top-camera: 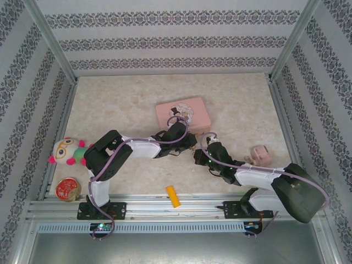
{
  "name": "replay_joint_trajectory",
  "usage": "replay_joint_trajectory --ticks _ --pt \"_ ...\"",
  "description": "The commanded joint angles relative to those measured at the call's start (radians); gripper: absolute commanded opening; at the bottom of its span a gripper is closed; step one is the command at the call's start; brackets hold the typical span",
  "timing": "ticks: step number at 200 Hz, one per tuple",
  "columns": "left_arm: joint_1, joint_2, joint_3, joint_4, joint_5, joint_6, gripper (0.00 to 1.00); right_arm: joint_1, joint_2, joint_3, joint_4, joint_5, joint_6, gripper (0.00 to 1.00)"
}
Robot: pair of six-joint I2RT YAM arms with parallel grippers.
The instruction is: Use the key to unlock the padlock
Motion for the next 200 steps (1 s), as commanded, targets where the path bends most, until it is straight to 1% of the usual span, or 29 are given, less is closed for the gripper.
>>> replay_joint_trajectory --ticks 1,42,76,113,149,174,200 --pt "-0.003 0.026 -0.004 0.017 0.072 -0.058 0.23 -0.021 0.017 0.017 0.06 -0.006 -0.012 0.04" --pt "-0.004 0.026 -0.003 0.017 0.075 -0.056 0.23 -0.046 0.043 0.033 0.089 -0.024 -0.018 0.0" --pt "-0.005 0.027 -0.001 0.017 0.083 -0.054 0.23 -0.061 0.08 0.055 0.139 -0.047 -0.024 0.0" --pt "-0.006 0.027 0.001 0.021 0.093 -0.054 0.23 -0.063 0.112 0.058 0.248 -0.077 -0.028 0.0" --pt "-0.006 0.027 0.0 0.023 0.1 -0.055 0.23 -0.064 0.108 0.044 0.355 -0.093 -0.043 0.0" --pt "-0.009 0.029 0.007 0.024 0.11 -0.056 0.23 -0.063 0.107 0.054 0.365 -0.098 -0.054 0.0" --pt "-0.011 0.03 0.015 0.025 0.115 -0.056 0.23 -0.067 0.144 0.058 0.359 -0.1 -0.041 0.0"
